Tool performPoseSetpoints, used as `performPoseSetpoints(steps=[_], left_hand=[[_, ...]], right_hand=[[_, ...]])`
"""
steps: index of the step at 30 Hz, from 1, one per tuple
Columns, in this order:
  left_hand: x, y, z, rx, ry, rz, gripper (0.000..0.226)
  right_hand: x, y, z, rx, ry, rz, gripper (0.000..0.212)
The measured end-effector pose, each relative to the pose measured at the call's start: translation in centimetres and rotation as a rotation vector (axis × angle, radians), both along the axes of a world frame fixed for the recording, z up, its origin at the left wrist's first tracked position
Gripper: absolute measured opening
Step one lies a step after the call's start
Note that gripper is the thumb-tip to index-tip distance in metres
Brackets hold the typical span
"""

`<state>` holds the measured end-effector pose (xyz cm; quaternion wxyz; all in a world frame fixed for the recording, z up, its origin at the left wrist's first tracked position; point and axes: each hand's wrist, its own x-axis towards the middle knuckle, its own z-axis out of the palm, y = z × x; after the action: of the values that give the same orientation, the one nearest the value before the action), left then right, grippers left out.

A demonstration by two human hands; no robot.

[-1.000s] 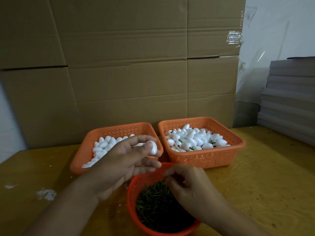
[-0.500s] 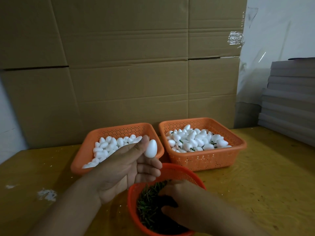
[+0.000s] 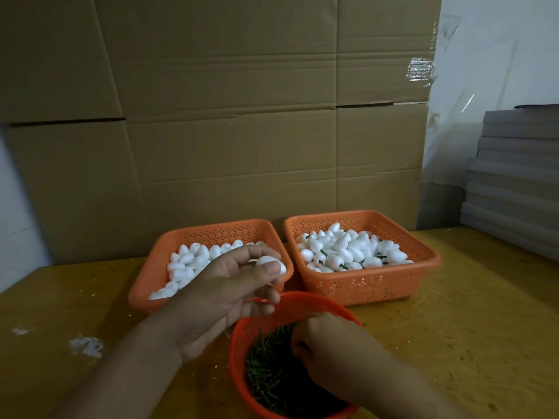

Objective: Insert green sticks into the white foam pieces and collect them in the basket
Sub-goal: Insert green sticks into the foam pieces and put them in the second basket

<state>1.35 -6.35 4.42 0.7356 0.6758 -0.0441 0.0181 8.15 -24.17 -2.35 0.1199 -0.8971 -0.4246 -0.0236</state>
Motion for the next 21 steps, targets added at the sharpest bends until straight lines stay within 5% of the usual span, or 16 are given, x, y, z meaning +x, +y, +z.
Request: performPoseSetpoints(steps=[11,17,21], left_hand=[[0.5,0.0,-0.6,0.037,-0.076,0.136,0.056],[0.6,0.2,-1.0,0.113,-0.124,0.139,0.031],[0.6,0.3,-1.2,0.194,-0.131,0.095,0.037]], right_hand=[[0.1,-0.8,1.5,0.367,0.071,-0.113,0.017],[0.1,-1.2,1.9,0.394,0.14,-0.184,0.017],[-0.1,-1.1,1.8,0.356,0.173,-0.173,0.01]])
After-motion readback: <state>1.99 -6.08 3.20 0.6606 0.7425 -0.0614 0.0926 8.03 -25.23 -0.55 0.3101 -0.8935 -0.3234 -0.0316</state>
